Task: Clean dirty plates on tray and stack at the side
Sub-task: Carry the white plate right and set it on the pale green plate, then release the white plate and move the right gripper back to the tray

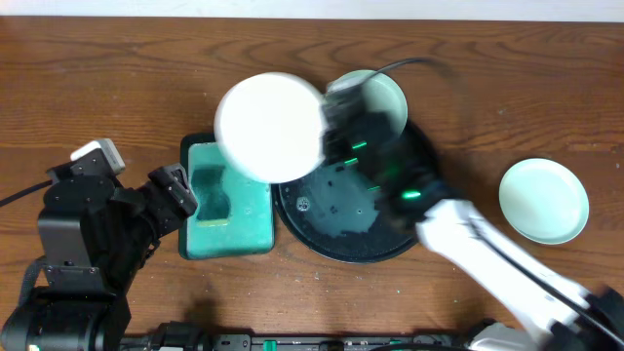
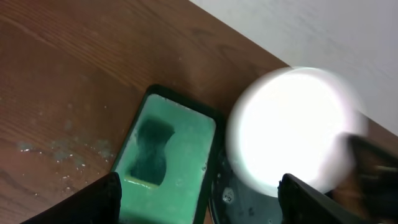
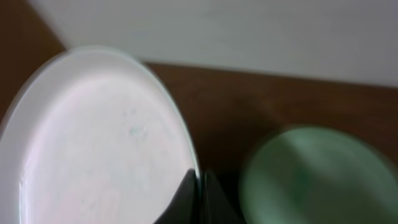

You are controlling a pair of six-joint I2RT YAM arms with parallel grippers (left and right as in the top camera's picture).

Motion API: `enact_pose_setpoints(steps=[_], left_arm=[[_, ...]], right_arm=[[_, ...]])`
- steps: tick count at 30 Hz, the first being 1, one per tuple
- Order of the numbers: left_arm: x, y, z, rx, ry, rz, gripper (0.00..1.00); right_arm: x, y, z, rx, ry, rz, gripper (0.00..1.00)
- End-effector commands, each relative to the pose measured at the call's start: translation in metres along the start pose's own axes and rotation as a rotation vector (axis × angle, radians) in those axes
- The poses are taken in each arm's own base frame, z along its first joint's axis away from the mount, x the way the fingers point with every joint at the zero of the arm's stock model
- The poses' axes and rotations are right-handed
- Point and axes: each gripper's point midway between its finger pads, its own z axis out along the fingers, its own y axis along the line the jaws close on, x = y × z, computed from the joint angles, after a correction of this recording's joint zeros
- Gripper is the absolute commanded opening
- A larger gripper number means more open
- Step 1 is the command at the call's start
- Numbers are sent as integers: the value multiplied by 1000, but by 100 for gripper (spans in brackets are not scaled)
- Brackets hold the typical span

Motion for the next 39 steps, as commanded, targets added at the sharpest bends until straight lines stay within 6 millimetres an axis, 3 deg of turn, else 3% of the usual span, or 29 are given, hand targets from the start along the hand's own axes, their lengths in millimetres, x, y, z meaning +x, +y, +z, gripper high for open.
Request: enact_pose_setpoints(steps=[1,2,3,4,6,8,10,13,17,19,23,26,27,28,29,31,32,34,36,37,39], left_arm=[[-6,0,-4,-4,-22,3,80],[-6,0,-4,-4,-21,4,81],[-6,0,-4,-4,-21,3,81],[-6,0,-4,-4,-22,4,80],[-6,0,-4,-4,-22,4,80],[-6,0,-4,-4,-21,4,80],[-6,0,-4,-4,-21,4,80],[-6,0,-4,-4,-21,4,81],[-6,0,-4,-4,-21,4,80],[-6,0,-4,-4,-21,4,80],[-6,0,-4,-4,-22,3,80],[-6,0,-4,-4,-21,4,80],[-6,0,-4,-4,-22,4,80],[-6,0,-4,-4,-21,3,80],[-6,0,-4,-4,-22,3,80],[-6,0,-4,-4,-21,4,80],[-6,0,-4,-4,-21,4,80],[-6,0,-4,-4,-22,3,81],[-6,0,-4,-4,-21,4,80],[-6,0,-4,-4,-21,4,80],[-6,0,-4,-4,-21,4,80]], right_arm=[[-29,-104,-47,225,-35,296,1],[-21,-140,-62,320,-13,370,1],[-7,-191,-86,462,21,449,1],[5,-230,-106,575,45,511,1],[28,-279,-137,722,81,606,1],[70,-343,-184,919,140,770,1],[102,-374,-208,1018,188,875,1],[147,-405,-231,1112,264,1006,1],[191,-419,-238,1157,365,1107,1],[204,-419,-229,1119,395,1152,1],[185,-403,-196,924,364,1176,10],[155,-377,-170,776,344,1110,30],[142,-358,-160,734,354,1049,39],[140,-351,-158,731,369,1026,39],[140,-338,-157,754,408,984,31],[150,-331,-176,920,482,908,10],[154,-333,-186,999,495,901,8],[163,-339,-210,1169,514,897,7],[164,-342,-215,1181,525,890,8],[161,-342,-209,1131,518,881,12],[143,-343,-177,932,486,769,25]])
